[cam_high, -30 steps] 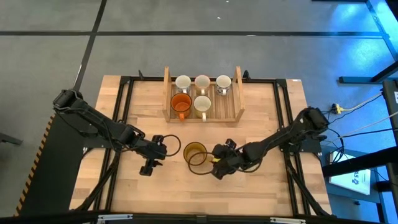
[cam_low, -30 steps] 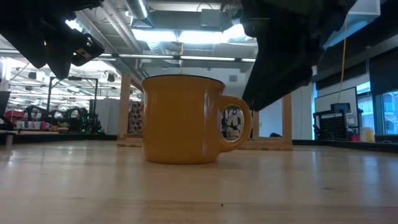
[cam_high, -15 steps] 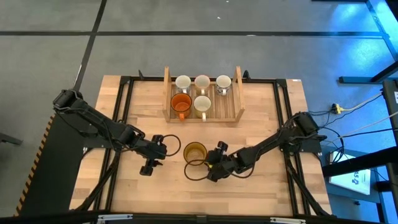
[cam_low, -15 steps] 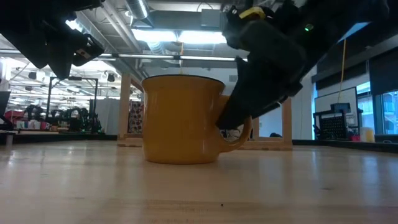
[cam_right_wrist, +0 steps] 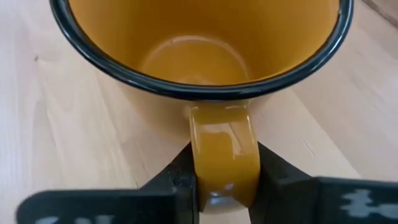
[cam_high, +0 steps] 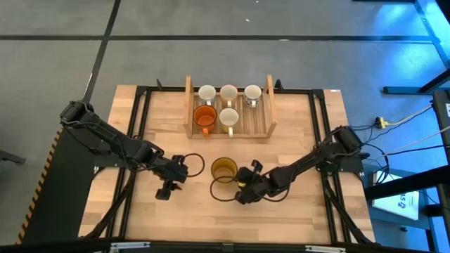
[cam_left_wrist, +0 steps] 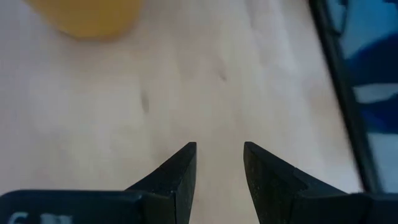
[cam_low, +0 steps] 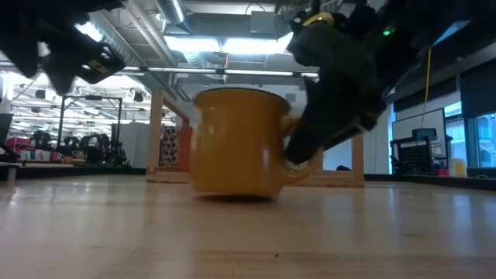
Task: Place coffee mugs
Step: Put the yellow mug on the shelf
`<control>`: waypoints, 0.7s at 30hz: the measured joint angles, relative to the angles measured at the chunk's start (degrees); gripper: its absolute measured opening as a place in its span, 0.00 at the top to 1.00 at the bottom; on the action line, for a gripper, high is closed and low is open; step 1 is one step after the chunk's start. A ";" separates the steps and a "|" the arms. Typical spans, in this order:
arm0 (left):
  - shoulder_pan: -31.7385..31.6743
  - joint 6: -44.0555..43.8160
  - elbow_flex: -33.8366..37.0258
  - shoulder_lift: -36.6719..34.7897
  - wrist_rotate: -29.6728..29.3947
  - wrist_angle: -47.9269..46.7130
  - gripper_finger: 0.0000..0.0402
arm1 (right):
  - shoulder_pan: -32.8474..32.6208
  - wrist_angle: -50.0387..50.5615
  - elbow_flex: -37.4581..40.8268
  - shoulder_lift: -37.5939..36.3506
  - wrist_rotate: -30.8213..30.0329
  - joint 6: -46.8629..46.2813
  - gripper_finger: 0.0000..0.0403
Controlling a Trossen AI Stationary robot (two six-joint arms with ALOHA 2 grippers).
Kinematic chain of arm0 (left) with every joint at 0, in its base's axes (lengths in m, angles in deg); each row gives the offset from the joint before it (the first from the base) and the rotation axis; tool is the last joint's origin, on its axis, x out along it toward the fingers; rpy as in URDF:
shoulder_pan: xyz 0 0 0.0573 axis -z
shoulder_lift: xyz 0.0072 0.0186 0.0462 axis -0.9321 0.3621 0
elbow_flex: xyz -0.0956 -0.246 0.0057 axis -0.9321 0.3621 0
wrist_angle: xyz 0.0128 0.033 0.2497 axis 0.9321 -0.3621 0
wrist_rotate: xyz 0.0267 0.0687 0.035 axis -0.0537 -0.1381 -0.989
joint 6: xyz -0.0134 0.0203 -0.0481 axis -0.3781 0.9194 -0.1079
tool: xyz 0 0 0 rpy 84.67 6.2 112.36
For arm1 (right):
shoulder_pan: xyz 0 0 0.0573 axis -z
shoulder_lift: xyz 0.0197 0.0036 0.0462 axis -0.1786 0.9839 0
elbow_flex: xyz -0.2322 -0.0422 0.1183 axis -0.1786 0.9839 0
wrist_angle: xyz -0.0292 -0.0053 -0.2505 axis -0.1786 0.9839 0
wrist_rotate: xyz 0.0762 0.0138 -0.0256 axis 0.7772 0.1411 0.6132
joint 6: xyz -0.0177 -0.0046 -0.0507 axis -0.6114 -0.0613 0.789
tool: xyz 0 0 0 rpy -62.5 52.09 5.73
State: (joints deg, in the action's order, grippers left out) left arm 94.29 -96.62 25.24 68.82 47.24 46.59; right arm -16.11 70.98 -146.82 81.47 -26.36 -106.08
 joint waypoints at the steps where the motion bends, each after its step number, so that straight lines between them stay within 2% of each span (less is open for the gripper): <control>1: 0.02 -0.33 0.00 -0.13 1.38 -0.27 0.68 | -0.43 1.24 0.01 -0.52 -0.31 -2.41 0.84; 5: 0.04 -1.55 0.02 -0.65 5.26 -1.23 0.68 | -1.10 7.97 0.03 -3.74 -0.33 -12.90 0.84; 11: 0.17 -1.19 0.04 -2.49 5.36 -2.47 0.68 | -0.95 22.18 -1.13 -9.00 -3.09 -26.46 0.84; 16: 0.15 -1.08 0.04 -4.82 1.97 -5.23 0.68 | -0.03 40.92 -5.72 -10.41 -7.02 -36.35 0.84; 21: 0.11 -1.04 0.02 -6.56 -0.22 -5.88 0.68 | 3.28 44.26 -6.82 -10.58 -8.72 -41.26 0.84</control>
State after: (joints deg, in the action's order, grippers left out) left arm 94.40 -97.65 25.26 62.26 47.02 40.72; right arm -12.83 115.24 -153.65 70.89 -35.07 -147.34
